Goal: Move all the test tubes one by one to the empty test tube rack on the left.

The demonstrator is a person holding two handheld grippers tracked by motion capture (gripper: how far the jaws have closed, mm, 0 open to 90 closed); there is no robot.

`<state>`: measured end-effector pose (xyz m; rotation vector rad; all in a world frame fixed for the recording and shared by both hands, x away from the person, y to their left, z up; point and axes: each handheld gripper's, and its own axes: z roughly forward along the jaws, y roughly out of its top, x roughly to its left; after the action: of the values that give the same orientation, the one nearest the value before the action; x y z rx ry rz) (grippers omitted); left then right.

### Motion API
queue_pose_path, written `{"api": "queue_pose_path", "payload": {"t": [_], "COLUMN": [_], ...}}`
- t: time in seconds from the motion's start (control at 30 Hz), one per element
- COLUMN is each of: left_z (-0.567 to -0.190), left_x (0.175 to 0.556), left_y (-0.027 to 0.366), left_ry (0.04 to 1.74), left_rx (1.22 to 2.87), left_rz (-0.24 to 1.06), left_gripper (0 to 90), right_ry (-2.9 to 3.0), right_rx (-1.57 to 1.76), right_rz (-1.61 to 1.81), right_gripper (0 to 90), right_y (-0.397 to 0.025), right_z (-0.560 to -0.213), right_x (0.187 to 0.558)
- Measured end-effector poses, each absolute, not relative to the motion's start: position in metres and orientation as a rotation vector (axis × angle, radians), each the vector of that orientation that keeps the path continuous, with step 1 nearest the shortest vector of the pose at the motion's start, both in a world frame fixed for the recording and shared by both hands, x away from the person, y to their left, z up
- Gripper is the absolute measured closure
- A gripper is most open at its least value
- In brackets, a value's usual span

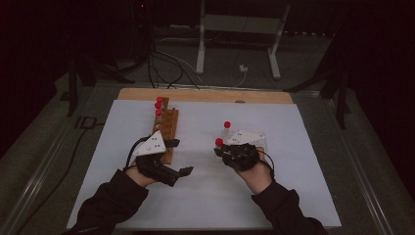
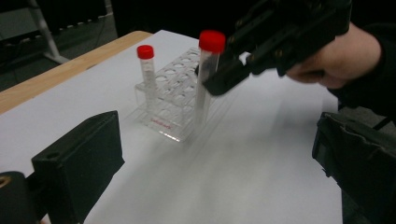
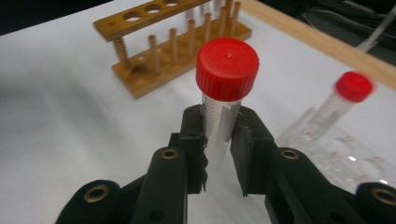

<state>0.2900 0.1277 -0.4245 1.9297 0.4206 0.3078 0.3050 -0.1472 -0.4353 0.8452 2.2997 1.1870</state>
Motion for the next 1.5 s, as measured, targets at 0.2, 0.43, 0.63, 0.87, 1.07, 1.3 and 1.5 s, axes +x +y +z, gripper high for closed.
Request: {"api": "queue_pose_path", "payload": {"t": [0.2, 0.43, 0.63, 0.87, 1.07, 1.3, 1.5], "left_z": [-0.424, -0.423, -0.425, -0.428, -0.432, -0.438, -0.440], "left_x": [0.291, 0.291, 0.294, 0.299, 0.303, 0.306, 0.306], "left_y": [0.120, 0.110, 0.098, 0.087, 0.081, 0.077, 0.073], "left_ry": [0.392, 0.349, 0.318, 0.304, 0.290, 0.275, 0.254], "left_rx": [1.930, 1.927, 1.940, 1.948, 1.954, 1.972, 1.987], "left_rz": [0.296, 0.278, 0.278, 0.298, 0.304, 0.312, 0.312], "left_gripper": [5.0, 14.1, 22.0, 37.3, 48.3, 58.7, 65.7], "right_ry": [2.346, 2.376, 2.391, 2.390, 2.394, 2.395, 2.400], "right_rx": [0.818, 0.798, 0.784, 0.775, 0.773, 0.771, 0.770], "right_rz": [1.193, 1.206, 1.213, 1.215, 1.217, 1.218, 1.220], "right_gripper": [74.8, 74.8, 74.8, 74.8, 74.8, 74.8, 74.8], "right_y": [-0.139, -0.134, -0.131, -0.131, -0.131, -0.131, -0.130], "right_z": [-0.445, -0.452, -0.454, -0.452, -0.453, -0.452, -0.452], "right_x": [0.295, 0.288, 0.284, 0.283, 0.282, 0.282, 0.282]}}
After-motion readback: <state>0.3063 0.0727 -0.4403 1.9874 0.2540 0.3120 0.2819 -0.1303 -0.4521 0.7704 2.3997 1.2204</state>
